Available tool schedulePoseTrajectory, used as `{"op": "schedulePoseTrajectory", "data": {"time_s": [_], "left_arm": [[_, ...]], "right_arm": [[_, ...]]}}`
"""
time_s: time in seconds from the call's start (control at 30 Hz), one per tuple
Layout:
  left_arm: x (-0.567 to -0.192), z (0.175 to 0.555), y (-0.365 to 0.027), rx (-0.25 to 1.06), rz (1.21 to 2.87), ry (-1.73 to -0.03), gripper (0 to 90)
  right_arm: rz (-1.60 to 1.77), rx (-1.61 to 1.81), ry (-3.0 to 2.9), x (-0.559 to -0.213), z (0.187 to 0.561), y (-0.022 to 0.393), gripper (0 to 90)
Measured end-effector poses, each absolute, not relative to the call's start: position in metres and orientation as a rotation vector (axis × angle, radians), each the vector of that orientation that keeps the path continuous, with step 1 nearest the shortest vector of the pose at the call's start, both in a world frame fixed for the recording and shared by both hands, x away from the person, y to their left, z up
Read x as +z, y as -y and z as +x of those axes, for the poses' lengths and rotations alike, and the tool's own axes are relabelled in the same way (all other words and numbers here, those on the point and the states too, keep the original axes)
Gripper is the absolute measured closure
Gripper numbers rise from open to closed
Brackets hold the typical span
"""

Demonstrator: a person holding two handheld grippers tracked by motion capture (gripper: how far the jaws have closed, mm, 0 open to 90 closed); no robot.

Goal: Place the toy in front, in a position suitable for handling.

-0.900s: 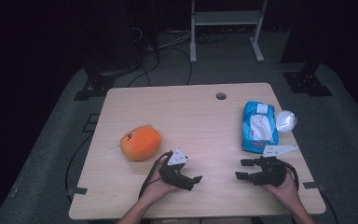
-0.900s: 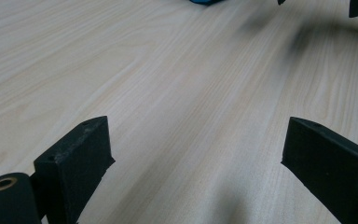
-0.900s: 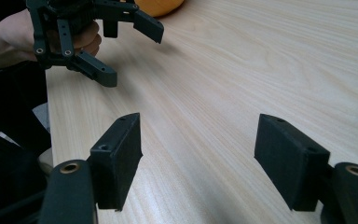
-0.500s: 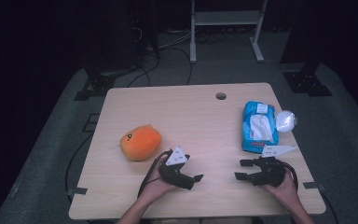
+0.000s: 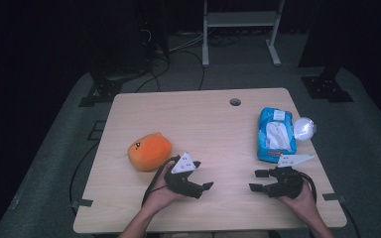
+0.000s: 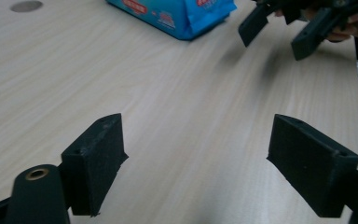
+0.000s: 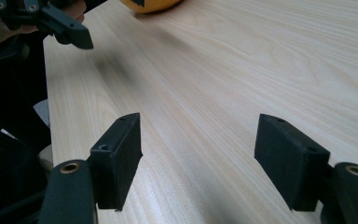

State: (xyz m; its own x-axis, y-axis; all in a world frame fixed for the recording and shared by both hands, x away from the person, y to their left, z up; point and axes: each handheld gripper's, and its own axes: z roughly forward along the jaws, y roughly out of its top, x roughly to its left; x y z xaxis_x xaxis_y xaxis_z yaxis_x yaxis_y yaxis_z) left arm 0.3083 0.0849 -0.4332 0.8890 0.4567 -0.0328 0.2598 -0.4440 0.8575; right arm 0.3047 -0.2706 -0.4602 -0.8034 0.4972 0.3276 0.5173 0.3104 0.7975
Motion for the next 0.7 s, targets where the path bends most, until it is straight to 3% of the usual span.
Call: {"op": "schedulePoseTrajectory", "data": {"time_s": [0.7], "left_arm": [[-0.405,0.33,-0.137,0.357,1.894,-0.656,11.6]], "right_arm": [[-0.985,-1.55,2.528,-0.461,0.305,0.271,30.5]]}}
